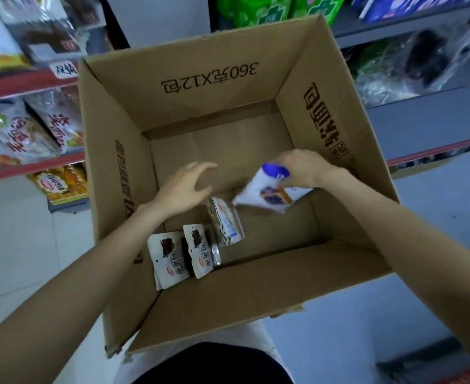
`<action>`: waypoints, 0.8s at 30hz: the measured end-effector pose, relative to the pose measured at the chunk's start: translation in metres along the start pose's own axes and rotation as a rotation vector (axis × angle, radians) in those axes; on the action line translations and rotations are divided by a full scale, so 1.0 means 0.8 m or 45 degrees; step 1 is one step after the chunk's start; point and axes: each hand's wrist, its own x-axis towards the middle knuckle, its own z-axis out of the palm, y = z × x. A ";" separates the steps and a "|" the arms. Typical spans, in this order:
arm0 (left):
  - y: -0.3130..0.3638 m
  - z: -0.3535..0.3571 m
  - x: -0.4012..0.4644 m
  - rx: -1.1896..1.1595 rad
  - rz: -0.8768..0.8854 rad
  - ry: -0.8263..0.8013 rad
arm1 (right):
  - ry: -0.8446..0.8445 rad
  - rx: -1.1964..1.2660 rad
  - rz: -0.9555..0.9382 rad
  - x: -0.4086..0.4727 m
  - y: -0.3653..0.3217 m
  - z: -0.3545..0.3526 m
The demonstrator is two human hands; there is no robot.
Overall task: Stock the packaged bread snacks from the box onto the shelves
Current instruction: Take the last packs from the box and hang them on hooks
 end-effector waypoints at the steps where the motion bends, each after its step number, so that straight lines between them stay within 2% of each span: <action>1: 0.006 -0.007 -0.002 -0.214 -0.066 0.154 | 0.180 0.166 0.063 -0.012 0.004 -0.016; 3: 0.021 -0.023 -0.006 -0.698 -0.247 0.357 | 0.522 0.645 0.148 -0.039 0.005 -0.041; 5: 0.038 -0.040 -0.011 -1.098 -0.396 0.331 | 0.777 1.292 0.110 -0.058 -0.009 -0.059; 7: 0.054 -0.052 -0.017 -1.369 -0.437 0.165 | 0.816 1.857 -0.013 -0.068 -0.034 -0.074; 9: 0.066 -0.064 -0.023 -1.565 -0.357 0.100 | 0.710 2.145 -0.091 -0.067 -0.060 -0.086; 10: 0.071 -0.070 -0.023 -1.650 -0.287 0.155 | 0.652 2.197 -0.124 -0.066 -0.073 -0.094; 12: 0.075 -0.089 -0.025 -1.745 -0.150 0.371 | 0.572 2.145 -0.180 -0.060 -0.101 -0.114; 16: 0.061 -0.155 -0.041 -1.569 0.003 0.776 | 0.632 1.771 -0.260 -0.044 -0.148 -0.160; 19: 0.044 -0.213 -0.066 -1.417 0.081 0.907 | 0.722 1.548 -0.344 -0.030 -0.188 -0.200; 24: 0.027 -0.323 -0.111 -1.101 0.254 1.085 | 0.842 1.317 -0.623 -0.015 -0.263 -0.273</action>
